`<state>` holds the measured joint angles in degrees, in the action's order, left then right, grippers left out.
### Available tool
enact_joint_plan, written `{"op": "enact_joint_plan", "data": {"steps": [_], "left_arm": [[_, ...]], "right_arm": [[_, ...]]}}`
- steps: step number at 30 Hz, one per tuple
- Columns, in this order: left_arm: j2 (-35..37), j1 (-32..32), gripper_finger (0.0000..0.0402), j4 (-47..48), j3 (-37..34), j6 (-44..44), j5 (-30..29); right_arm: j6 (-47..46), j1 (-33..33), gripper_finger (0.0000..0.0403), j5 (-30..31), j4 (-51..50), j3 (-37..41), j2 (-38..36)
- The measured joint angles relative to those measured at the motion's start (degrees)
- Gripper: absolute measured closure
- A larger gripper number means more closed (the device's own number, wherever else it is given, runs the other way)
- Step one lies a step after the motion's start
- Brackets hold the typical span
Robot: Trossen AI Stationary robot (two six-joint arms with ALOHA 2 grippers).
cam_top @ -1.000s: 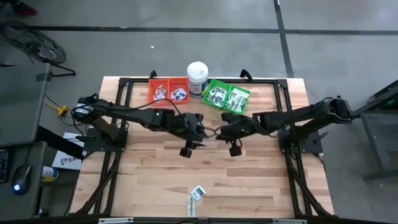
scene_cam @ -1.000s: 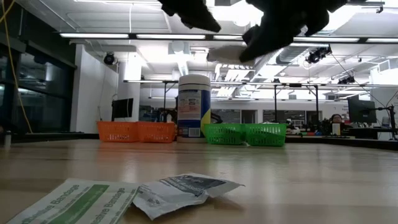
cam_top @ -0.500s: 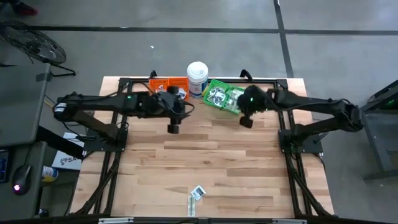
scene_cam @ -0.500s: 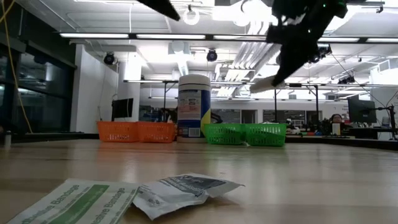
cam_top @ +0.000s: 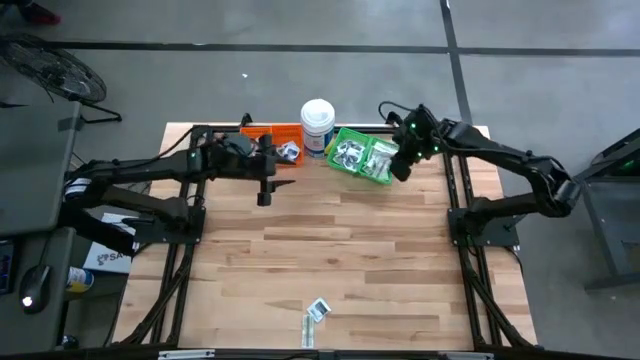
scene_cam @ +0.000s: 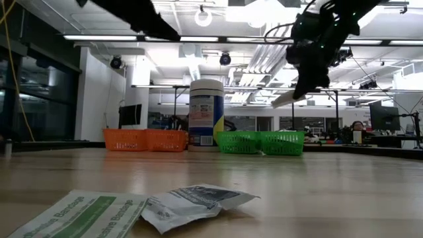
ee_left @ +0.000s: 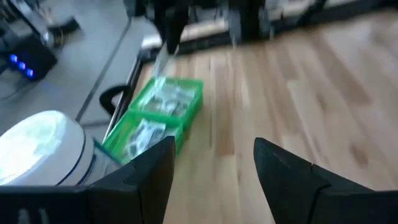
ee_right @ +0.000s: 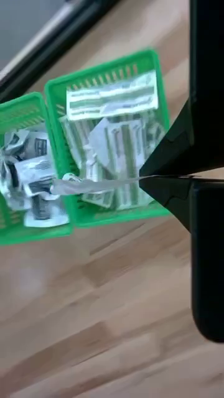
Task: Pick & Place First Aid Supplies
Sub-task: Put the green bandage pack into the right green bin
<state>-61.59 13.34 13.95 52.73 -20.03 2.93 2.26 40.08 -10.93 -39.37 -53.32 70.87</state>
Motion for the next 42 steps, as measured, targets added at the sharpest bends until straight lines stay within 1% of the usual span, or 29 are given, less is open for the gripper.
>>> {"op": "enact_joint_plan", "data": {"steps": [3, 6, 9, 12, 14, 17, 21, 26, 29, 33, 36, 39, 42], "left_arm": [[2.2, 1.6, 0.0188, -10.0, -6.3, 2.3, 4.0], [3.7, 2.6, 0.0188, -14.6, -9.7, 2.8, 6.5], [4.4, 2.6, 0.0188, -14.3, -10.2, 2.3, 6.6], [4.6, 2.5, 0.0188, -14.1, -10.3, 1.5, 6.8], [4.6, 2.4, 0.0188, -13.8, -10.3, 0.7, 7.3], [4.6, 2.4, 0.0188, -13.8, -10.3, -1.2, 7.9], [4.6, 2.4, 0.0188, -13.8, -10.3, -2.9, 8.3], [4.6, 2.5, 0.0188, -13.8, -10.3, -5.8, 10.6], [4.6, 2.5, 0.0188, -13.8, -10.3, -6.3, 12.3], [5.0, 2.5, 0.0188, -13.6, -10.3, -6.3, 14.9], [5.5, 2.5, 0.0188, -12.8, -10.3, -6.2, 17.2], [6.6, 2.4, 0.0188, -10.8, -10.3, -5.8, 17.6], [8.1, 2.4, 0.0188, -8.8, -10.3, -5.6, 17.6]], "right_arm": [[-7.8, 1.2, 0.0403, -3.9, 4.1, -0.2, 2.6], [-14.9, 2.4, 0.0403, -6.4, 6.7, -0.2, 5.8], [-20.6, 3.1, 0.0403, -4.5, 6.8, -0.2, 8.0], [-25.5, 3.1, 0.0403, -4.0, 7.7, -0.2, 8.7], [-27.6, 3.0, 0.0403, -2.6, 7.5, -0.2, 8.7], [-30.0, 3.1, 0.0403, -2.4, 7.0, -0.2, 8.7], [-31.8, 3.0, 0.0403, -1.2, 4.8, -0.2, 8.7], [-32.1, 3.0, 0.0403, -0.6, 4.0, -0.2, 10.2], [-32.2, 3.0, 0.0403, -0.6, 4.5, -0.2, 11.4], [-32.0, 3.0, 0.0403, 2.0, 4.6, -0.2, 11.7], [-30.8, 3.0, 0.04, 1.2, 4.8, -0.2, 11.7], [-29.5, 3.0, 0.0381, 0.2, 5.0, -0.2, 11.7], [-29.2, 3.0, 0.0345, 0.1, 6.0, -0.2, 11.7]]}}
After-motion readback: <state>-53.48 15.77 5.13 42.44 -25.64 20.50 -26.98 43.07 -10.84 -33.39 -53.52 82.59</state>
